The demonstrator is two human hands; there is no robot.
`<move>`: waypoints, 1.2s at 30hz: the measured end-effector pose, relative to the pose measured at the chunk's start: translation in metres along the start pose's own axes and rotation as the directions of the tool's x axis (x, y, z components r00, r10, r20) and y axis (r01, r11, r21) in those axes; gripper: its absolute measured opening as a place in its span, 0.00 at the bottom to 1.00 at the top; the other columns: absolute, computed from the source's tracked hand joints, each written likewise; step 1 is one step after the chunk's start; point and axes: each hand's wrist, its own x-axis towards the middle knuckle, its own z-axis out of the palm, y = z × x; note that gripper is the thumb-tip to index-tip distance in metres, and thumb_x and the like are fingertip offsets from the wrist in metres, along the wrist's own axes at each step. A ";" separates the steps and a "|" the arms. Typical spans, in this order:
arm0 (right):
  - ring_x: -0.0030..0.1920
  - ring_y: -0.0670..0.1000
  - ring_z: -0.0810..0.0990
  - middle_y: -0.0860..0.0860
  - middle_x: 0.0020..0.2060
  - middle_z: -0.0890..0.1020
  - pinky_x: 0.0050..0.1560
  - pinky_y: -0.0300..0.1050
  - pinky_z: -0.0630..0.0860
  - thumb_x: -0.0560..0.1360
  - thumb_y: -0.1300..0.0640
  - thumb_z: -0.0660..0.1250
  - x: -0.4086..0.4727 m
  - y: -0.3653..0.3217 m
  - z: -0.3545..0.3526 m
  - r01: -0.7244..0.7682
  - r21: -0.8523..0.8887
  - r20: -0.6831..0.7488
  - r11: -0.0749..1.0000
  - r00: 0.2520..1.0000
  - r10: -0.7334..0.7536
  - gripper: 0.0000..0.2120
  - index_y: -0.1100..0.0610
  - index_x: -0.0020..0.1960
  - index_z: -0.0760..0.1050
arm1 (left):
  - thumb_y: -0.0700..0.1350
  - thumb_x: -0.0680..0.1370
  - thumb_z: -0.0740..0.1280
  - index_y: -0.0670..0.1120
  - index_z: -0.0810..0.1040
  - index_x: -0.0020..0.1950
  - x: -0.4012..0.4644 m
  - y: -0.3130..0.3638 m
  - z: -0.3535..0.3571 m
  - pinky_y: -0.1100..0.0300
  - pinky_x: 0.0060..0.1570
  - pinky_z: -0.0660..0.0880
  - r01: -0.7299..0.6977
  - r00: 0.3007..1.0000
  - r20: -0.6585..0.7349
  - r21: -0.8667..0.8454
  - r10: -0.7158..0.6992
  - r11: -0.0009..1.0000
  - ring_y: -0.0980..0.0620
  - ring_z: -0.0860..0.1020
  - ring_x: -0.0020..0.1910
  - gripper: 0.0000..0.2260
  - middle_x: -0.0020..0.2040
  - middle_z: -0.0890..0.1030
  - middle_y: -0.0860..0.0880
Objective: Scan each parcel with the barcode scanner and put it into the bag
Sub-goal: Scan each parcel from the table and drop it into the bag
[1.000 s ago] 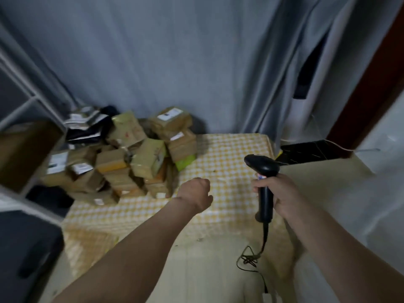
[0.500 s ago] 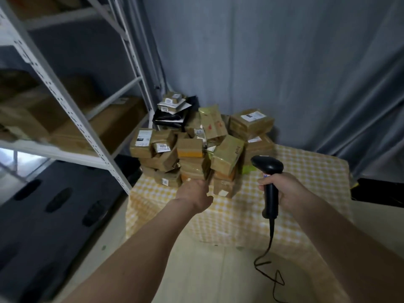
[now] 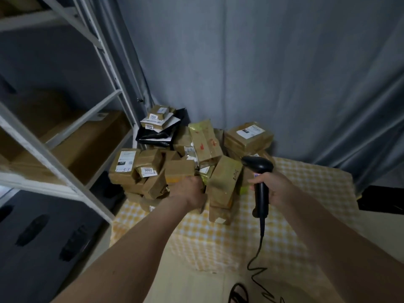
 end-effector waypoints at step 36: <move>0.40 0.55 0.77 0.56 0.39 0.78 0.41 0.49 0.74 0.72 0.70 0.68 0.304 -0.109 0.006 -0.048 0.390 -0.373 0.919 0.905 0.206 0.06 0.60 0.43 0.75 | 0.52 0.80 0.65 0.42 0.70 0.71 0.459 0.101 -0.014 0.56 0.57 0.71 -0.008 0.879 0.429 -0.419 0.206 0.908 0.44 0.73 0.65 0.23 0.68 0.74 0.43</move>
